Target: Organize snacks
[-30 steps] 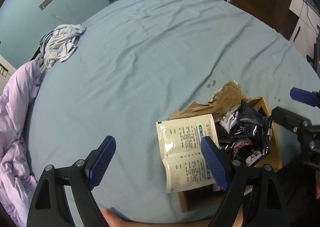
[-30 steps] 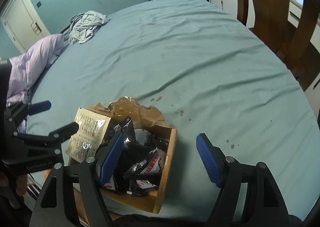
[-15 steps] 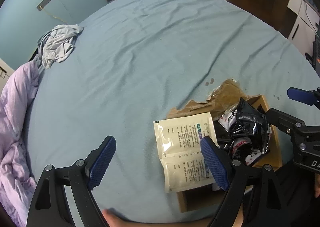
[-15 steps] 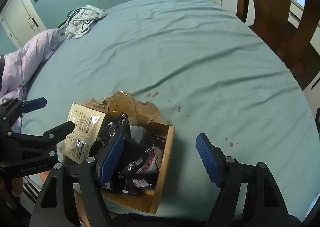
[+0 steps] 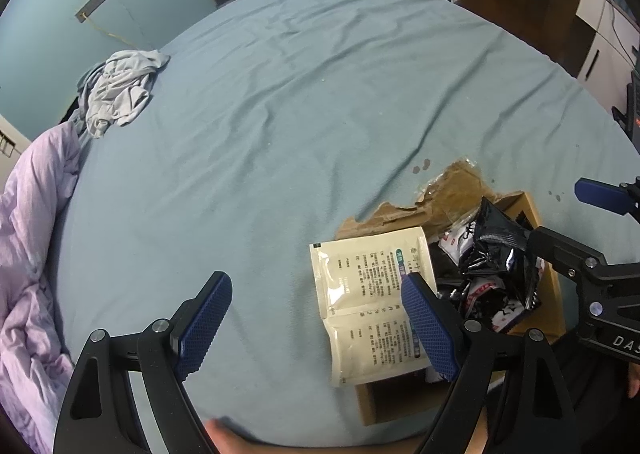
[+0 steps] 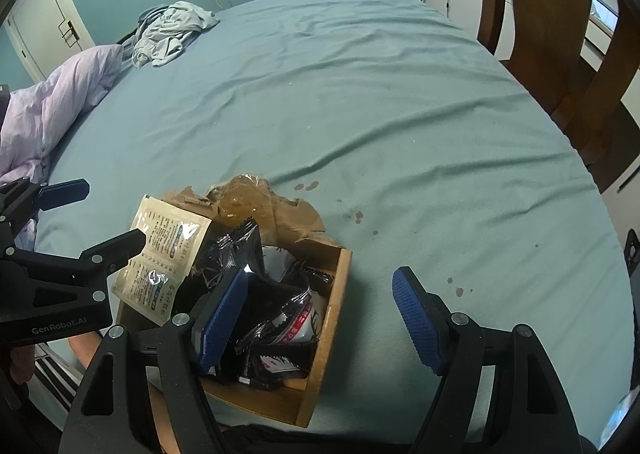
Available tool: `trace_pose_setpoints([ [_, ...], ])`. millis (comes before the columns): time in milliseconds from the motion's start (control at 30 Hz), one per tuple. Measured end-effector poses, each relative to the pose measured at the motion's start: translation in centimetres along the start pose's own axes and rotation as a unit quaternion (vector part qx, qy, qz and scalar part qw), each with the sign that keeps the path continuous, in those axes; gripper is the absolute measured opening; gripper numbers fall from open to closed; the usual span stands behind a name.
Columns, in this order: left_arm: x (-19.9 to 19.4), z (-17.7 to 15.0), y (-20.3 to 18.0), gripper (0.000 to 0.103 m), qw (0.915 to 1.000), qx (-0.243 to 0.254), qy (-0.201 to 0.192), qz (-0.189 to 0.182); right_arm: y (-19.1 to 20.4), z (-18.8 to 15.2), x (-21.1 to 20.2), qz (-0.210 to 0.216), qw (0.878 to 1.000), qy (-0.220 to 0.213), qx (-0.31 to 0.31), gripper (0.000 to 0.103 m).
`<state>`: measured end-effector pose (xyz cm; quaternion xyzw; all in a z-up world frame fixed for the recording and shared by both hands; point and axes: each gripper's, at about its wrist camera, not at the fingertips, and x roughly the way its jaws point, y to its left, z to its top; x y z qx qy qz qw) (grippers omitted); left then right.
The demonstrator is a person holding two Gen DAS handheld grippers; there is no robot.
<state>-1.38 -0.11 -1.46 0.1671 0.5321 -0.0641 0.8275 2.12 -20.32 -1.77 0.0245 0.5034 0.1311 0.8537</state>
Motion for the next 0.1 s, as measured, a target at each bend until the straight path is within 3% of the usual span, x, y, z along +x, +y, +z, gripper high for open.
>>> trace_pose_setpoints([
  [100, -0.02, -0.02, -0.02, 0.088, 1.0, -0.001, 0.0, 0.002, -0.11, 0.06, 0.03, 0.0, 1.0, 0.001, -0.001, 0.074],
])
